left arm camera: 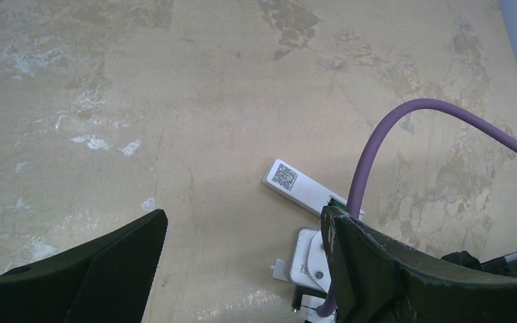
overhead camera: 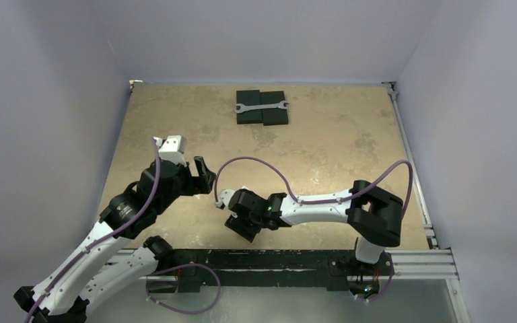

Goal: Load the batteries into the remote control

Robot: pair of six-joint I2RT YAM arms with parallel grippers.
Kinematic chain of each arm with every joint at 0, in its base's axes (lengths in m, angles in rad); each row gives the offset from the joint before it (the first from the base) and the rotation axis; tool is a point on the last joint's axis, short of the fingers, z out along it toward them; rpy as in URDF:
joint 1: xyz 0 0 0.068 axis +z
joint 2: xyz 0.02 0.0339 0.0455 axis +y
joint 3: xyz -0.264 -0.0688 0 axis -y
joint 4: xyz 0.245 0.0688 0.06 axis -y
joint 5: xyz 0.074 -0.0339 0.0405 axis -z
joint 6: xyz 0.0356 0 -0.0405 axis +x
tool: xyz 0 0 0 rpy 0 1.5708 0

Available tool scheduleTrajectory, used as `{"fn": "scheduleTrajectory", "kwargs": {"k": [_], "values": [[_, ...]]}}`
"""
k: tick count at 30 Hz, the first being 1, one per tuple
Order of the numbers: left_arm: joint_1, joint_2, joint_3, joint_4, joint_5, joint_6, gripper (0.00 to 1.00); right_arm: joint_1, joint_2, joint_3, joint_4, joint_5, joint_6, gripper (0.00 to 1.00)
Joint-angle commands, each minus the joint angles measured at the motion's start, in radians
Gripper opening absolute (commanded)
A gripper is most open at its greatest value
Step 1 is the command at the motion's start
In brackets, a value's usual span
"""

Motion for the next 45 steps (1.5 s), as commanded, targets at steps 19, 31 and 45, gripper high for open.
{"fn": "scheduleTrajectory", "kwargs": {"k": [19, 31, 45], "values": [[0.004, 0.0, 0.001, 0.038, -0.003, 0.013, 0.85, 0.002, 0.075, 0.035, -0.004, 0.03, -0.018, 0.46], [0.005, 0.003, -0.002, 0.048, -0.002, 0.012, 0.85, 0.018, 0.063, 0.014, -0.024, 0.054, 0.007, 0.22], [0.005, 0.004, -0.007, 0.05, 0.001, 0.01, 0.85, 0.019, -0.046, 0.024, -0.06, 0.084, 0.055, 0.14]]}}
